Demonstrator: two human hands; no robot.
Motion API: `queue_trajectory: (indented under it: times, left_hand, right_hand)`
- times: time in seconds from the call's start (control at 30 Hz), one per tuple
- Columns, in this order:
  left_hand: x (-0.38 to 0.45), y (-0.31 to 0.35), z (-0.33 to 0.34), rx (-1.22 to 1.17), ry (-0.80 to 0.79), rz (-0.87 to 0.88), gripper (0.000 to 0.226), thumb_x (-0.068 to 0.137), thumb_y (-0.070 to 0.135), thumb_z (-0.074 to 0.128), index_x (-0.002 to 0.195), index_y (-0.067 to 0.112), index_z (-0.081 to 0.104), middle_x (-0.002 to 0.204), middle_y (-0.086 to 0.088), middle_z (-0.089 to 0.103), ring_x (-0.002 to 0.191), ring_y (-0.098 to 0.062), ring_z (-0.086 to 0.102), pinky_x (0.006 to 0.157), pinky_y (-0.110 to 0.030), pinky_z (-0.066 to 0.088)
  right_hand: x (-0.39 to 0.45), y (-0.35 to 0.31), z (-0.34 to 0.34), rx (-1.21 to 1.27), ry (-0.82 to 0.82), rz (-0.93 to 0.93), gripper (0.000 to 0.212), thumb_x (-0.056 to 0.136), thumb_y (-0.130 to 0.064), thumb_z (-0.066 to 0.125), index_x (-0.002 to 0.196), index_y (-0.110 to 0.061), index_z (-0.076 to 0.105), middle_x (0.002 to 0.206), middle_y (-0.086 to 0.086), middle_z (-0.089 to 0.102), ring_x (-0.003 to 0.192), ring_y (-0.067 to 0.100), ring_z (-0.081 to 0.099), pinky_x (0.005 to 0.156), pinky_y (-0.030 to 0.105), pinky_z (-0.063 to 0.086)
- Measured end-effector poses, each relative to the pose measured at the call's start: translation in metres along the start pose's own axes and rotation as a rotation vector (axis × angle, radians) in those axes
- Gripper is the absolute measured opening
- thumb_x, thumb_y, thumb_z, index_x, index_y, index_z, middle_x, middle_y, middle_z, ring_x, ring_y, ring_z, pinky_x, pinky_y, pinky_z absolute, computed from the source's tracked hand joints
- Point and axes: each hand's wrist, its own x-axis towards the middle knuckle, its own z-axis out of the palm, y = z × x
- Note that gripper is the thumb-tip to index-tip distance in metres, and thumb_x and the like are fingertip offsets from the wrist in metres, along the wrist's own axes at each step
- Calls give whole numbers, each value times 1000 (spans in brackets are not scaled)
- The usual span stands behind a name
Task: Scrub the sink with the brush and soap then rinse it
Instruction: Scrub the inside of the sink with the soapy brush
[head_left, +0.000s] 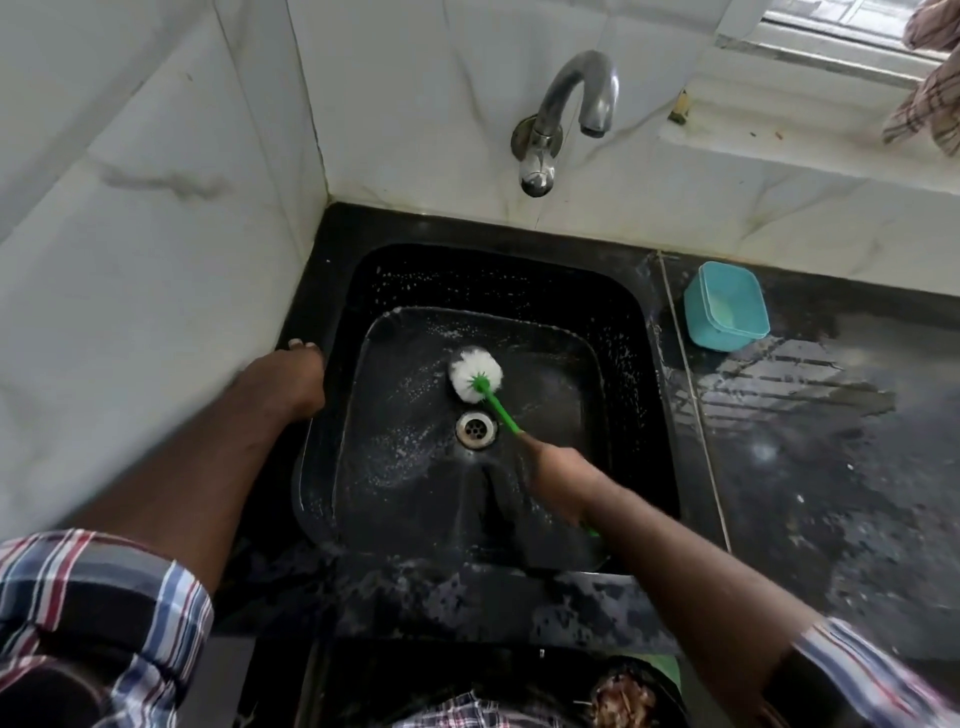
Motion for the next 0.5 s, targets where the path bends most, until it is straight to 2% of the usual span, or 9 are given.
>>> queue_trajectory:
  times: [0.07, 0.13, 0.2, 0.27, 0.33, 0.43, 0.5]
  left_hand:
    - [2, -2, 1, -7, -1, 1, 69, 85, 15, 53, 150, 8, 30, 156, -20, 30, 127, -37, 53, 101, -47, 48]
    - [3, -3, 2, -19, 7, 4, 67, 85, 16, 53, 148, 8, 33, 153, -20, 35, 125, -37, 54, 100, -46, 49]
    - [4, -3, 4, -30, 3, -5, 69, 85, 15, 53, 150, 8, 30, 153, -21, 35, 125, -38, 54, 101, -47, 48]
    - [2, -2, 4, -31, -7, -16, 72, 85, 15, 53, 152, 8, 25, 154, -21, 33, 127, -37, 52, 103, -48, 47]
    - [3, -2, 5, -37, -14, -11, 72, 88, 16, 54, 153, 10, 24, 159, -17, 26, 131, -36, 49, 105, -47, 45]
    - [6, -5, 6, -28, 0, -4, 71, 88, 20, 56, 152, 10, 26, 160, -16, 22, 132, -36, 48, 106, -46, 44]
    - [9, -7, 9, -23, -1, 1, 71, 86, 26, 58, 149, 11, 29, 157, -17, 29, 129, -37, 51, 104, -47, 46]
  right_hand:
    - [-21, 39, -4, -10, 41, 108, 59, 97, -14, 39, 153, -31, 27, 117, 16, 67, 100, 33, 67, 82, 33, 52]
    - [-21, 71, -18, 30, 117, 318, 60, 96, -10, 35, 153, -28, 28, 122, 20, 64, 107, 36, 65, 85, 34, 51]
    - [4, 69, -29, 139, 195, 404, 56, 96, -14, 35, 151, -25, 32, 123, 22, 63, 107, 37, 64, 82, 35, 51]
    - [40, 34, -30, 192, 179, 316, 48, 97, -15, 39, 145, -18, 39, 124, 21, 63, 109, 37, 62, 82, 35, 49]
    - [67, -11, -17, 155, 127, 206, 53, 93, -10, 44, 145, -12, 36, 126, 20, 62, 113, 37, 61, 88, 36, 49]
    - [63, -33, 3, 77, 40, 24, 74, 87, -10, 52, 154, -26, 23, 125, 16, 64, 112, 35, 62, 88, 33, 49]
    - [48, -5, -2, 68, 65, 39, 72, 90, -13, 51, 153, -33, 24, 124, 12, 66, 108, 32, 65, 86, 32, 50]
